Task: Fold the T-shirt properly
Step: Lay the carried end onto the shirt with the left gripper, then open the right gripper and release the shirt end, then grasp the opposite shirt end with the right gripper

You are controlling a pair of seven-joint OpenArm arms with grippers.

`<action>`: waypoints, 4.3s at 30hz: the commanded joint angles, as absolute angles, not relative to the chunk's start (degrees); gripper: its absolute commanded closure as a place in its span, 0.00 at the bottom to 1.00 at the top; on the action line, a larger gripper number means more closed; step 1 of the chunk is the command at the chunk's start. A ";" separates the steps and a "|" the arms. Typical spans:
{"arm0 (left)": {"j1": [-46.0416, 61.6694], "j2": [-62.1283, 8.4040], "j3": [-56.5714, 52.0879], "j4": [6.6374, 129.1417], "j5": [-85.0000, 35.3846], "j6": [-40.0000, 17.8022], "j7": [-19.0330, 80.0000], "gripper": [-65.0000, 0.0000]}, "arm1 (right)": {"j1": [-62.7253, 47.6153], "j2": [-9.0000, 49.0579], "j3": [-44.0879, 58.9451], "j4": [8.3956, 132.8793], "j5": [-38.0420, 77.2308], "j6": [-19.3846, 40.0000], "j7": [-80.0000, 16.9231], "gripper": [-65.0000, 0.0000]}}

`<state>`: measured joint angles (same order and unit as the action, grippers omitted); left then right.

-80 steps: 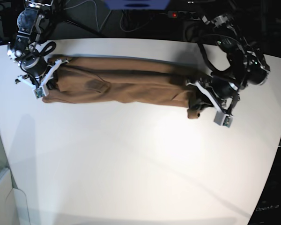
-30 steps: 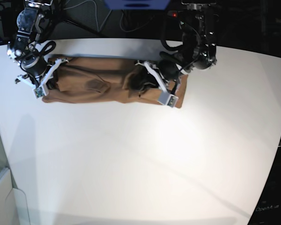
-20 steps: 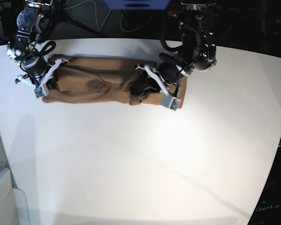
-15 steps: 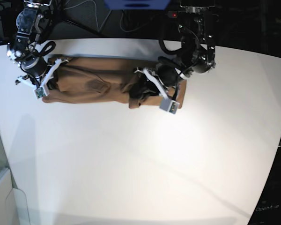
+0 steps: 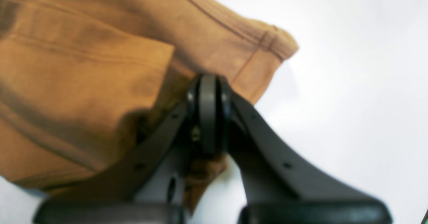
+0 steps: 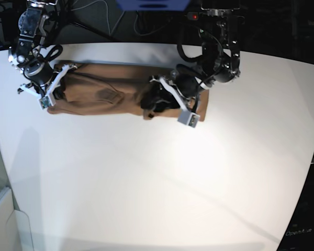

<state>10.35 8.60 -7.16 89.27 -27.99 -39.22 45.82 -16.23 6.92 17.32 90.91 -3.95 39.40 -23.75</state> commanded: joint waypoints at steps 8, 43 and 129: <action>10.42 9.00 -6.90 91.21 -33.01 -40.00 45.14 0.26 | -16.57 7.34 17.27 91.38 -4.35 40.00 -25.10 0.99; 9.54 -5.76 -6.90 75.56 -46.29 -40.00 39.87 0.97 | -16.57 7.34 17.27 91.30 -4.35 40.00 -25.10 0.99; 3.74 -4.62 -11.38 78.81 -34.24 -35.38 39.08 0.97 | -7.43 2.15 33.89 110.37 11.03 40.00 -71.08 0.59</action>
